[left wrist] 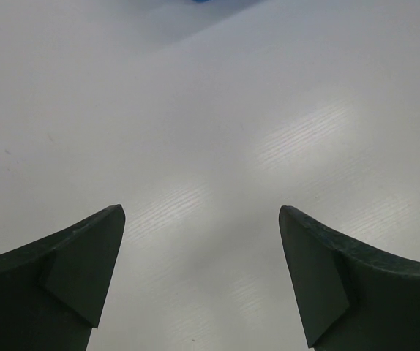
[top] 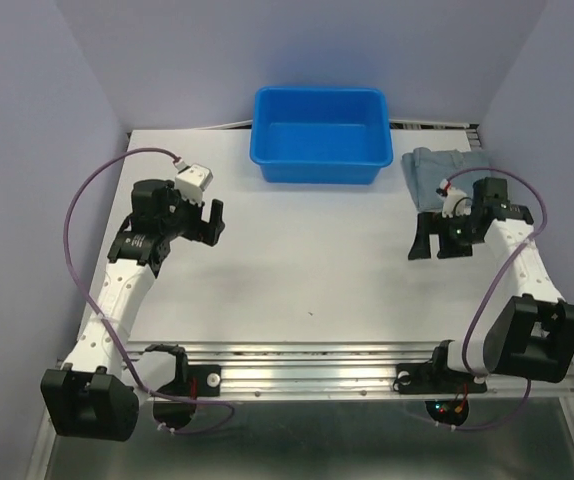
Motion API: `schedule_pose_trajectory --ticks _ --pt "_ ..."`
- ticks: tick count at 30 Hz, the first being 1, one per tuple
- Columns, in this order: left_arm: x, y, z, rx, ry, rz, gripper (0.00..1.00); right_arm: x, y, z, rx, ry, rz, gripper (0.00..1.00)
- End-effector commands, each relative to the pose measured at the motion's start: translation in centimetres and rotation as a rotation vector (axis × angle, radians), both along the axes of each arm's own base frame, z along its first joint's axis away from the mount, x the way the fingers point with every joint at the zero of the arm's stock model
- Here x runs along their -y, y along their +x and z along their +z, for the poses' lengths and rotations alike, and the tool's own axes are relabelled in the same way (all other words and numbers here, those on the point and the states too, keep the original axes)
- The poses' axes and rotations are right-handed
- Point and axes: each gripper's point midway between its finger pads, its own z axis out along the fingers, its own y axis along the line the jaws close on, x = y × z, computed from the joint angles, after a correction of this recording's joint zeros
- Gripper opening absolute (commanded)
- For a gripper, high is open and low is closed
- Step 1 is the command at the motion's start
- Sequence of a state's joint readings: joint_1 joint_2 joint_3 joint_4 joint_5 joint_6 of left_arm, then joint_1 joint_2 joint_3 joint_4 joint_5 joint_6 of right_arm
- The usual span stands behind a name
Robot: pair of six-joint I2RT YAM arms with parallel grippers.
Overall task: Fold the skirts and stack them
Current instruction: Neatly place the folded skirt to the corner
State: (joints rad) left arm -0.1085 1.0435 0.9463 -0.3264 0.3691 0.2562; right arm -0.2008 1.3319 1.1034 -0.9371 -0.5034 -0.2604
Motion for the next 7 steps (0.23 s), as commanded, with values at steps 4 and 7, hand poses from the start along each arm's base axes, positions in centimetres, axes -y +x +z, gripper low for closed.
schedule_pose_trajectory --ticks 4,7 --pt "-1.08 -0.84 -0.64 0.023 0.053 0.018 0.98 -1.13 -0.51 2.14 0.114 -0.008 0.052 1.0" --pt "-0.83 -1.22 -0.28 0.023 0.043 0.005 0.99 -1.18 -0.54 2.15 0.111 -0.005 0.054 1.0"
